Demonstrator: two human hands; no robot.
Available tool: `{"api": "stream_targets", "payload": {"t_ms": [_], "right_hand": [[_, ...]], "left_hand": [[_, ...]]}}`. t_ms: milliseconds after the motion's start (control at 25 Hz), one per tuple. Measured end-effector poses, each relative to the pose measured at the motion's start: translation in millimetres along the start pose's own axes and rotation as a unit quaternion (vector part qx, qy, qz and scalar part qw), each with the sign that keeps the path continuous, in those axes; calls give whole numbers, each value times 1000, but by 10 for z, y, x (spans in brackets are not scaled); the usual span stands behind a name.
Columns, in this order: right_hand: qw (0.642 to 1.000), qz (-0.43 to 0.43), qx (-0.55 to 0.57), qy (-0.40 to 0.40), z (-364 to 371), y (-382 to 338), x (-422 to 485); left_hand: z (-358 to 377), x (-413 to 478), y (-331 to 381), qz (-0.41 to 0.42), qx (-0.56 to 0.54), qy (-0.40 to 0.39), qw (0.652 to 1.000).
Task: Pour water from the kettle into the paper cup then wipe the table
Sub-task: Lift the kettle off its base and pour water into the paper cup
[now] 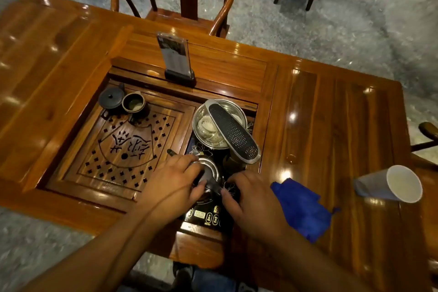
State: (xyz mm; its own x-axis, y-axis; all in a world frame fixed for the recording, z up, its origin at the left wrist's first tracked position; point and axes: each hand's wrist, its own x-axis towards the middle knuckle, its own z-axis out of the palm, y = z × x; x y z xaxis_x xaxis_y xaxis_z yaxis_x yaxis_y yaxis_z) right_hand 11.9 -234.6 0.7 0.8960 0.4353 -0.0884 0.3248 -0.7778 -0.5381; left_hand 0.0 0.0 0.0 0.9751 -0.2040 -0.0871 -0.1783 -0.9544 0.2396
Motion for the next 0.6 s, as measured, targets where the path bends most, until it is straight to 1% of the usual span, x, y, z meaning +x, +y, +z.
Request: {"api": "stream_targets", "payload": {"t_ms": [160, 360, 440, 600], "right_hand": [[989, 115, 85, -41, 173, 18, 25], [963, 190, 180, -62, 379, 24, -6], [943, 218, 240, -75, 435, 1, 5], [890, 274, 353, -95, 620, -15, 88]], "left_hand": [[79, -27, 40, 12, -14, 19, 1000], [153, -55, 36, 16, -21, 55, 998], [178, -58, 44, 17, -37, 64, 997], [217, -60, 48, 24, -65, 70, 995]]}}
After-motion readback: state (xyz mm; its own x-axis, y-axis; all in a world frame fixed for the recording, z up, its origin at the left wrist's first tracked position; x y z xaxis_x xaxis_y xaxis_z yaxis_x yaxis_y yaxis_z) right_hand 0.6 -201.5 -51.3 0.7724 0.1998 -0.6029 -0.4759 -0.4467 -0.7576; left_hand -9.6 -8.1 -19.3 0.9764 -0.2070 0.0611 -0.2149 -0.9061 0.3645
